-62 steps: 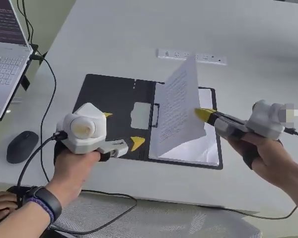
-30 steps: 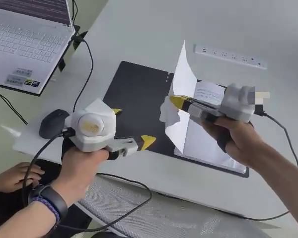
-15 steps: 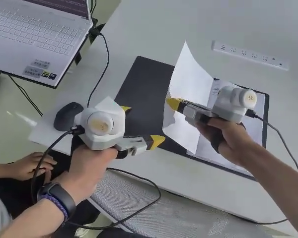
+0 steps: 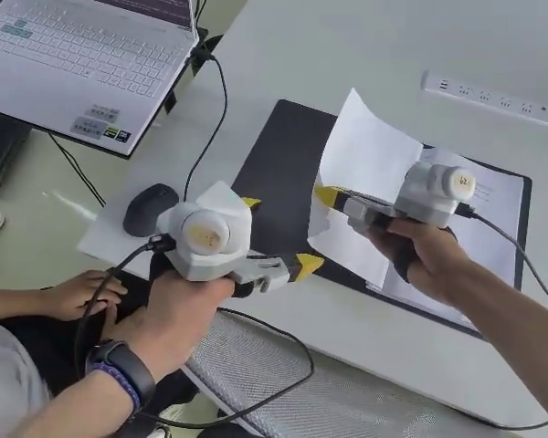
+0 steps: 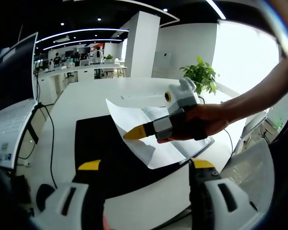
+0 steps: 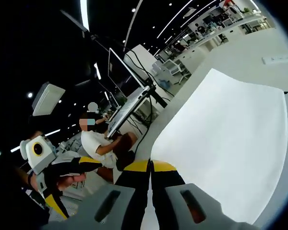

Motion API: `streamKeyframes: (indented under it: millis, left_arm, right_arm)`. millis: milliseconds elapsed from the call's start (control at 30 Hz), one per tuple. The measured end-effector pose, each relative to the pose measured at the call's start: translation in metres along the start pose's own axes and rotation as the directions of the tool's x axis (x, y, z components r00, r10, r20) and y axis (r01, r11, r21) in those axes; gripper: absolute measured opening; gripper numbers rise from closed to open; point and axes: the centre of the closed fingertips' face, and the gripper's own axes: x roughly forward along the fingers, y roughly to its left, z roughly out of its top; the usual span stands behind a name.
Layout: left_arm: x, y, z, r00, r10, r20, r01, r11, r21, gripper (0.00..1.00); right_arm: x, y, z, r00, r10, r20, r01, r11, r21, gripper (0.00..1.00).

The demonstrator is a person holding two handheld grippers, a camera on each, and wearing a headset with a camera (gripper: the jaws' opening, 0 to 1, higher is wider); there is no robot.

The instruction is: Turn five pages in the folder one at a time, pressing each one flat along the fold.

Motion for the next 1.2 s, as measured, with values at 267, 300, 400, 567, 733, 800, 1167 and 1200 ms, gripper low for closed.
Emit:
streamKeyframes:
  millis: [267, 300, 400, 567, 733, 800, 1167, 1200]
  left_arm:
    - [0.006, 0.006, 0.0, 1.0, 0.003, -0.006, -0.003, 1.0, 0.002, 0.71]
    - [0.006, 0.007, 0.0, 1.0, 0.002, -0.005, -0.002, 1.0, 0.001, 0.71]
    - [0.008, 0.007, -0.001, 1.0, 0.002, -0.004, -0.002, 1.0, -0.007, 0.71]
    - [0.01, 0.006, -0.003, 1.0, 0.001, -0.009, -0.001, 1.0, -0.018, 0.7]
    - [0.01, 0.003, 0.0, 1.0, -0.003, -0.003, 0.002, 1.0, -0.013, 0.71]
    - [0.009, 0.002, 0.001, 1.0, -0.004, -0.003, 0.004, 1.0, -0.011, 0.71]
    - [0.007, 0.004, 0.001, 1.0, 0.004, 0.0, -0.004, 1.0, -0.021, 0.7]
    - [0.007, 0.003, 0.001, 1.0, 0.002, -0.003, -0.002, 1.0, -0.018, 0.7]
  right_arm:
    - [0.014, -0.011, -0.01, 0.9991, -0.007, -0.042, 0.008, 1.0, 0.024, 0.0]
    - [0.015, -0.013, -0.012, 0.9989, -0.01, -0.046, 0.011, 0.999, 0.03, 0.0]
    - [0.019, -0.017, -0.017, 0.998, -0.017, -0.06, 0.019, 0.999, 0.044, 0.0]
    - [0.022, -0.023, -0.025, 0.9965, -0.032, -0.077, 0.036, 0.998, 0.059, 0.0]
    - [0.025, -0.029, -0.033, 0.9952, -0.047, -0.086, 0.054, 0.996, 0.076, 0.0]
    - [0.026, -0.031, -0.036, 0.9944, -0.052, -0.092, 0.059, 0.995, 0.08, 0.0]
    - [0.026, -0.036, -0.048, 0.9889, -0.079, -0.126, 0.092, 0.99, 0.105, 0.0]
    - [0.025, -0.036, -0.049, 0.9885, -0.081, -0.127, 0.095, 0.99, 0.106, 0.0]
